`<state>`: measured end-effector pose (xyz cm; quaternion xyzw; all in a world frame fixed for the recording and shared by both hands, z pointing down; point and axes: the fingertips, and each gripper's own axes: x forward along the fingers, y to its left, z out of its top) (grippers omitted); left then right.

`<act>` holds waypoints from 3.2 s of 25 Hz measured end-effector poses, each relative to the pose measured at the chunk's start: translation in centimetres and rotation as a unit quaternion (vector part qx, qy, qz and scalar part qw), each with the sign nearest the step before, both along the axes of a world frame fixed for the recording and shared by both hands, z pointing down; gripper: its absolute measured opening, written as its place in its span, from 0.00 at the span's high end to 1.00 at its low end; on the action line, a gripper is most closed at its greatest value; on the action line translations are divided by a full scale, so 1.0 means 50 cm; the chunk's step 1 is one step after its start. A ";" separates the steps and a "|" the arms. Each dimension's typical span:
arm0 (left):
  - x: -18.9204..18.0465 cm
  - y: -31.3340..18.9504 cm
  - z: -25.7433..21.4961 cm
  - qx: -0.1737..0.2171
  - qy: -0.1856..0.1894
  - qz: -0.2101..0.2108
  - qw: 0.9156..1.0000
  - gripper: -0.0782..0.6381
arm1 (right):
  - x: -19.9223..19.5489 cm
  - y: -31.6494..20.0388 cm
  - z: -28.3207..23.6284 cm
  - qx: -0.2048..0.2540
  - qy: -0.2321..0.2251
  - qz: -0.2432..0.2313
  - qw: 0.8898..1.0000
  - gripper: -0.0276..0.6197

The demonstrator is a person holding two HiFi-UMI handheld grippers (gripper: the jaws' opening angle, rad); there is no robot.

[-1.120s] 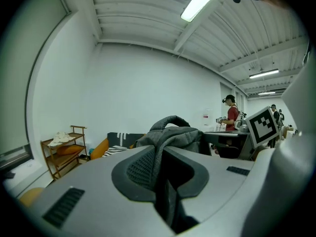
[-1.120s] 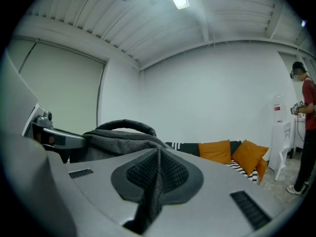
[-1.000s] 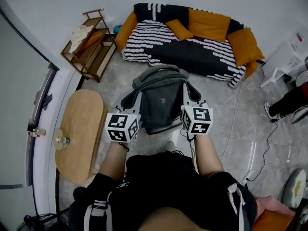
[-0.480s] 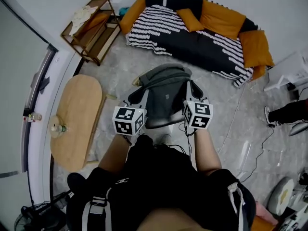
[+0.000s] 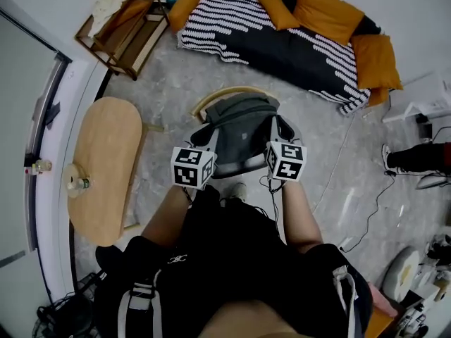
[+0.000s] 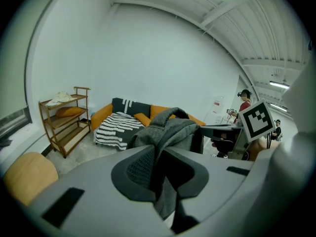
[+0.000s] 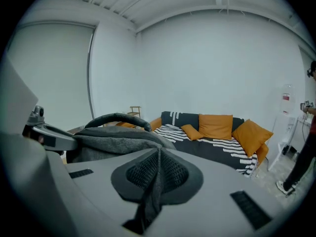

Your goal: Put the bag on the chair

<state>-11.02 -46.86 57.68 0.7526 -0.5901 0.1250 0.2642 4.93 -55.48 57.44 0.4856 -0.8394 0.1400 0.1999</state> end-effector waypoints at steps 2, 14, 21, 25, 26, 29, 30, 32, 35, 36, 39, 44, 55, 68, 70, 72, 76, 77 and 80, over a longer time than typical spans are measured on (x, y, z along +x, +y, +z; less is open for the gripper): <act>0.001 -0.008 0.037 -0.020 0.009 -0.001 1.000 0.81 | 0.002 -0.014 0.037 -0.005 0.015 0.004 1.000 0.91; -0.049 -0.049 0.238 -0.090 -0.054 0.010 0.994 0.81 | -0.059 -0.065 0.236 -0.038 0.070 -0.018 0.997 0.91; -0.053 -0.082 0.254 -0.076 -0.077 0.030 0.994 0.76 | -0.072 -0.102 0.256 -0.011 0.082 -0.045 0.996 0.90; -0.086 -0.098 0.257 -0.081 -0.064 0.023 0.994 0.75 | -0.106 -0.119 0.269 0.004 0.119 -0.045 0.992 0.89; -0.092 -0.102 0.258 -0.082 -0.061 0.019 0.995 0.74 | -0.112 -0.125 0.270 -0.002 0.117 -0.044 0.992 0.89; -0.113 -0.109 0.257 -0.096 -0.070 0.004 0.993 0.67 | -0.123 -0.146 0.271 -0.041 0.093 -0.041 0.994 0.89; -0.119 -0.109 0.256 -0.101 -0.075 0.001 0.992 0.66 | -0.126 -0.154 0.271 -0.060 0.079 -0.040 0.994 0.89; -0.132 -0.106 0.255 -0.104 -0.084 -0.004 0.991 0.66 | -0.137 -0.171 0.272 -0.087 0.057 -0.046 0.994 0.87; -0.149 -0.098 0.242 -0.097 -0.083 -0.019 0.992 0.66 | -0.154 -0.179 0.270 -0.091 0.074 -0.071 0.991 0.78; -0.152 -0.098 0.233 -0.092 -0.081 -0.026 0.992 0.66 | -0.158 -0.178 0.267 -0.090 0.078 -0.078 0.990 0.75; -0.156 -0.099 0.191 -0.068 -0.079 -0.039 0.994 0.66 | -0.157 -0.170 0.242 -0.075 0.069 -0.075 0.992 0.68; -0.154 -0.084 0.070 0.006 -0.090 -0.052 0.995 0.66 | -0.130 -0.144 0.133 -0.015 -0.009 -0.028 0.999 0.69; -0.148 -0.030 -0.222 0.182 -0.113 -0.090 0.973 0.84 | -0.123 -0.044 -0.229 0.186 -0.073 -0.045 0.979 0.94; -0.136 0.028 -0.355 0.215 -0.129 -0.095 0.964 0.84 | -0.110 0.056 -0.372 0.226 -0.119 -0.060 0.965 0.94; -0.141 0.028 -0.363 0.217 -0.128 -0.096 0.963 0.84 | -0.113 0.057 -0.380 0.226 -0.123 -0.059 0.965 0.94; -0.146 0.032 -0.365 0.218 -0.127 -0.095 0.963 0.84 | -0.121 0.060 -0.385 0.224 -0.127 -0.062 0.964 0.94; -0.156 0.037 -0.361 0.215 -0.125 -0.092 0.964 0.84 | -0.136 0.066 -0.385 0.224 -0.123 -0.065 0.965 0.94; -0.160 0.037 -0.360 0.213 -0.124 -0.091 0.965 0.84 | -0.141 0.068 -0.384 0.224 -0.120 -0.066 0.965 0.94; -0.173 0.045 -0.364 0.221 -0.117 -0.095 0.964 0.84 | -0.160 0.080 -0.381 0.219 -0.119 -0.075 0.965 0.94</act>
